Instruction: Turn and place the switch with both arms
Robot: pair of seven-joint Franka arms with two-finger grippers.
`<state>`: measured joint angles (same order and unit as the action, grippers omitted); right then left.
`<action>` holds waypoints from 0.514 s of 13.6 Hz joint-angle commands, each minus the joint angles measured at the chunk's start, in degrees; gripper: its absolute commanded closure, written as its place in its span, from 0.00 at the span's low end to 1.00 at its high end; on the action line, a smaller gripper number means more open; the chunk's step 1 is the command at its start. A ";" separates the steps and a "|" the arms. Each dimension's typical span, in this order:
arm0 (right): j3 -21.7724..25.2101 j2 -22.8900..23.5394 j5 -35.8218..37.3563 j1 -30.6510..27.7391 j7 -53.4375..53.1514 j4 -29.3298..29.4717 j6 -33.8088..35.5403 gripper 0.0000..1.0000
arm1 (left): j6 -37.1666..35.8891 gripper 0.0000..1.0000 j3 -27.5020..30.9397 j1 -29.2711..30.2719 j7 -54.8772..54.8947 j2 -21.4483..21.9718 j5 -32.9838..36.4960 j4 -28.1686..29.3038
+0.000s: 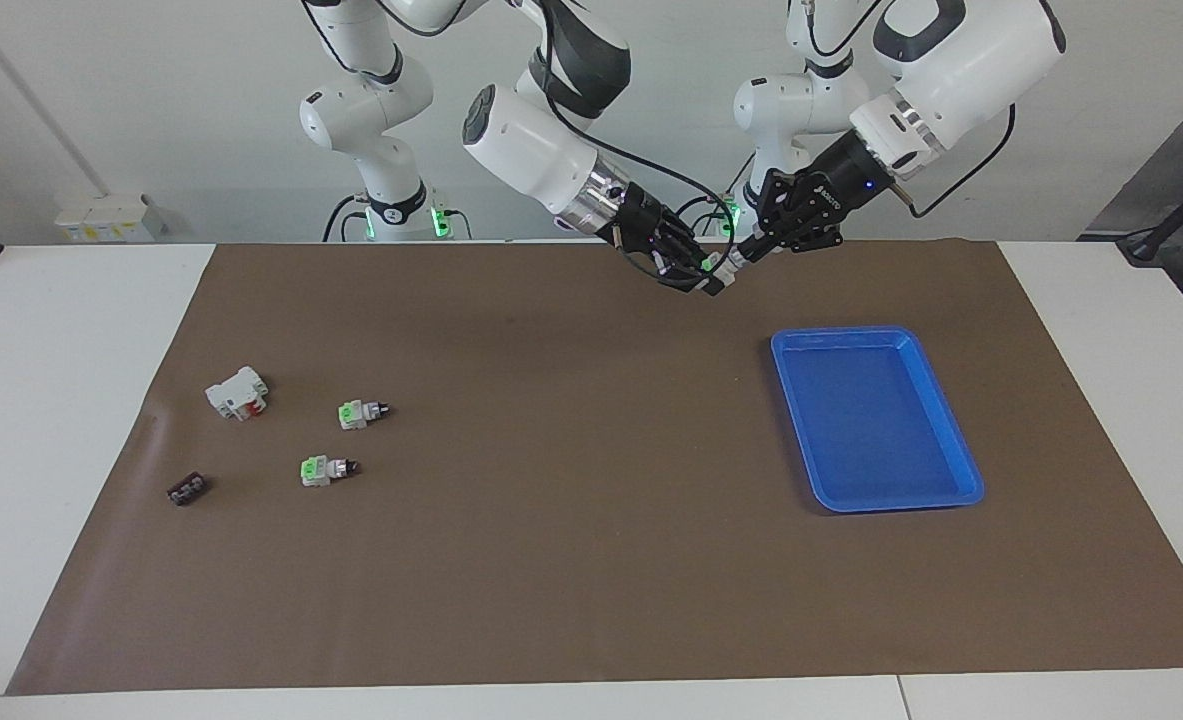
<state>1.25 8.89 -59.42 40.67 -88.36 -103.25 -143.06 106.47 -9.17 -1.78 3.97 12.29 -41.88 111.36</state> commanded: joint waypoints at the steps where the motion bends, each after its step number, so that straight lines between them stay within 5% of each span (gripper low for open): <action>1: 0.33 -0.63 -0.70 -0.77 -0.32 0.33 -1.35 1.00 | -2.67 1.00 0.20 0.11 -8.25 2.47 2.33 2.73; 7: 0.33 -0.63 -0.70 -0.77 -0.32 0.41 -1.17 1.00 | -3.02 1.00 0.20 -0.06 -25.48 2.48 2.33 2.72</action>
<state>1.26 8.86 -59.42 40.72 -88.36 -103.27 -143.04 106.28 -9.16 -1.78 -16.94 12.36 -41.27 111.36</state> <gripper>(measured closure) 0.590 0.899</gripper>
